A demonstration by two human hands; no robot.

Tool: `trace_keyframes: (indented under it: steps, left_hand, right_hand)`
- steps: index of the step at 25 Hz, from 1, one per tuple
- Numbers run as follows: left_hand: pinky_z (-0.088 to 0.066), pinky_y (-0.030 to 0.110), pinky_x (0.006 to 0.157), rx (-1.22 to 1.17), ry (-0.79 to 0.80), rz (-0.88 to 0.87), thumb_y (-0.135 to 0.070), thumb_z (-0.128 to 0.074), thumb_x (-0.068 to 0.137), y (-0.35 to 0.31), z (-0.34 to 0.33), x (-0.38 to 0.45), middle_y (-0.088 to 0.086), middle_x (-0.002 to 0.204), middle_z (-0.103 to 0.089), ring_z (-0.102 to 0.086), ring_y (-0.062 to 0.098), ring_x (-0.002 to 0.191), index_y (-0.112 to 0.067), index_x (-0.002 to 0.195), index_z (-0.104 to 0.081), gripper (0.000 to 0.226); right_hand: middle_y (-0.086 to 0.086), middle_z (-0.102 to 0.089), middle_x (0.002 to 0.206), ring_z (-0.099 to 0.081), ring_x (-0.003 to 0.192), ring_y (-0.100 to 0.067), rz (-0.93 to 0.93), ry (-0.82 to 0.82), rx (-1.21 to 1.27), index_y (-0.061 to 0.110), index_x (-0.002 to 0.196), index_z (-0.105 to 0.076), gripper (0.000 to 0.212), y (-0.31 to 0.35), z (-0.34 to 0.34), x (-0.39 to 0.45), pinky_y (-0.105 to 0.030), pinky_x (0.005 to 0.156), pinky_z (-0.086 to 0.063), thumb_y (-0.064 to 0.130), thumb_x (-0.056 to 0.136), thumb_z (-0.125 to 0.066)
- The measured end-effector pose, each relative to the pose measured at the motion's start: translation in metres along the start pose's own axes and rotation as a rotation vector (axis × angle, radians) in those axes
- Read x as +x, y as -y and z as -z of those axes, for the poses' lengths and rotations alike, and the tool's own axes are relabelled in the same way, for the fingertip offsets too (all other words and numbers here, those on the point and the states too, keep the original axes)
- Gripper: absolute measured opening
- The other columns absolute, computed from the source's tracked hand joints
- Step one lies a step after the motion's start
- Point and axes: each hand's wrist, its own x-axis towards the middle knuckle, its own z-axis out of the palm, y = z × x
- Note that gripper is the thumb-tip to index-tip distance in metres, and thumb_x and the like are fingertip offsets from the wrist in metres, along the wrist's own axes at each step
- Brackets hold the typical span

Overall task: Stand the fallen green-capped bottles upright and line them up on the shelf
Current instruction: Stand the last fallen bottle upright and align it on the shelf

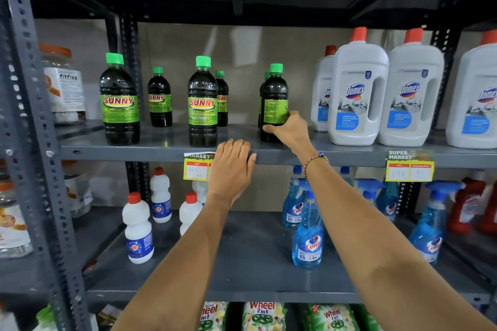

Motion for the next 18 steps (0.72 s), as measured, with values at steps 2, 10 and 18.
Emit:
trace_keyframes:
  steps: [2, 10, 18]
  left_hand:
    - [-0.039, 0.039, 0.094, 0.007, 0.006, 0.002, -0.033, -0.031, 0.099, -0.0001, 0.0006, 0.0004, 0.009, 0.109, -0.063, -0.057, 0.029, 0.102, -0.008, 0.111, -0.058, 0.038]
    - [-0.037, 0.037, 0.091, 0.014, -0.022, 0.000, -0.032, -0.032, 0.099, -0.0015, 0.0002, -0.0004, 0.010, 0.104, -0.064, -0.058, 0.028, 0.095, -0.006, 0.109, -0.059, 0.038]
    - [-0.034, 0.036, 0.092, 0.005, -0.025, 0.009, -0.033, -0.031, 0.099, -0.0020, 0.0004, -0.0006, 0.008, 0.104, -0.063, -0.058, 0.027, 0.095, -0.008, 0.109, -0.058, 0.039]
  right_hand:
    - [-0.012, -0.056, 0.123, -0.056, 0.112, -0.025, 0.007, -0.003, -0.007, 0.004, 0.124, -0.044, 0.078, 0.0000, 0.0003, 0.0004, -0.032, 0.087, -0.048, 0.037, 0.065, -0.083]
    - [-0.011, -0.053, 0.129, -0.053, 0.118, -0.025, 0.000, 0.094, 0.003, 0.005, 0.131, -0.035, 0.083, 0.0010, 0.0011, -0.0010, -0.030, 0.088, -0.044, 0.031, 0.068, -0.083]
    - [-0.011, -0.054, 0.128, -0.052, 0.119, -0.026, -0.004, 0.139, -0.055, 0.004, 0.129, -0.037, 0.082, -0.0003, -0.0007, -0.0004, -0.029, 0.086, -0.044, 0.031, 0.067, -0.083]
